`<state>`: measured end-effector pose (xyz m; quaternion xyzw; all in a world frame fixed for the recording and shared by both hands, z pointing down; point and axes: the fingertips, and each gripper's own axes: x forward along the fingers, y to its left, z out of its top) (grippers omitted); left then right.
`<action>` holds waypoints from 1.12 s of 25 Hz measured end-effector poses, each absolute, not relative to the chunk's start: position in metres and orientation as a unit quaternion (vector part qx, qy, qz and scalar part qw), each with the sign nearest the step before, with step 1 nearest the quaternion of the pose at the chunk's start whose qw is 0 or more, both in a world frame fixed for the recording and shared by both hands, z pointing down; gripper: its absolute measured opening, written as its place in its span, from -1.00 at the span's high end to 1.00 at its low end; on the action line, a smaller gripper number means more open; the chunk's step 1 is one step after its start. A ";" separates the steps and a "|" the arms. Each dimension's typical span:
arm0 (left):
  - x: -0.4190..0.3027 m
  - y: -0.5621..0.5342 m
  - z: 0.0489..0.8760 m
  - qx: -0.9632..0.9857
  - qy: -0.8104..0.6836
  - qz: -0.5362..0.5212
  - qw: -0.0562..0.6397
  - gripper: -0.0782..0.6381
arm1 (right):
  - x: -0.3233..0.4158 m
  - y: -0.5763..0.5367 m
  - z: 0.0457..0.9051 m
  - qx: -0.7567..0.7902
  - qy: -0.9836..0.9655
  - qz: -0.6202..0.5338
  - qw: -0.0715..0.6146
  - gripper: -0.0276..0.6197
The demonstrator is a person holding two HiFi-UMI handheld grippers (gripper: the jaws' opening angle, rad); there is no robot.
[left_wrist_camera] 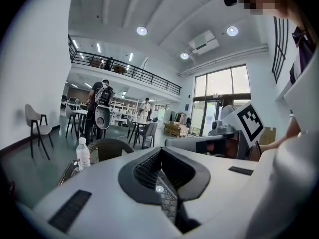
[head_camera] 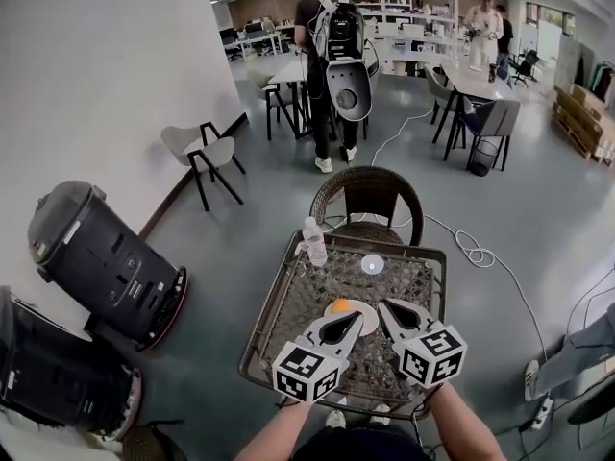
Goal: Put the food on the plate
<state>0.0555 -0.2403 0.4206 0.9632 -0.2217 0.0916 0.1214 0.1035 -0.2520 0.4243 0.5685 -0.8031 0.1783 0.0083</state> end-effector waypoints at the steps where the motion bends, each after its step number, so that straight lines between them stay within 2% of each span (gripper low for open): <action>1: 0.056 -0.240 0.414 0.965 -0.220 0.087 0.117 0.76 | 0.104 -0.251 0.418 0.570 -0.804 0.170 0.005 0.91; 8: 0.054 -0.236 0.388 0.970 -0.211 0.064 0.104 0.76 | 0.098 -0.245 0.379 0.568 -0.815 0.114 -0.028 0.91; 15: 0.054 -0.232 0.376 0.972 -0.204 0.058 0.101 0.76 | 0.084 -0.239 0.369 0.542 -0.838 0.069 -0.008 0.91; 28: 0.053 -0.228 0.371 0.973 -0.204 0.058 0.093 0.76 | 0.087 -0.238 0.364 0.543 -0.836 0.074 -0.018 0.91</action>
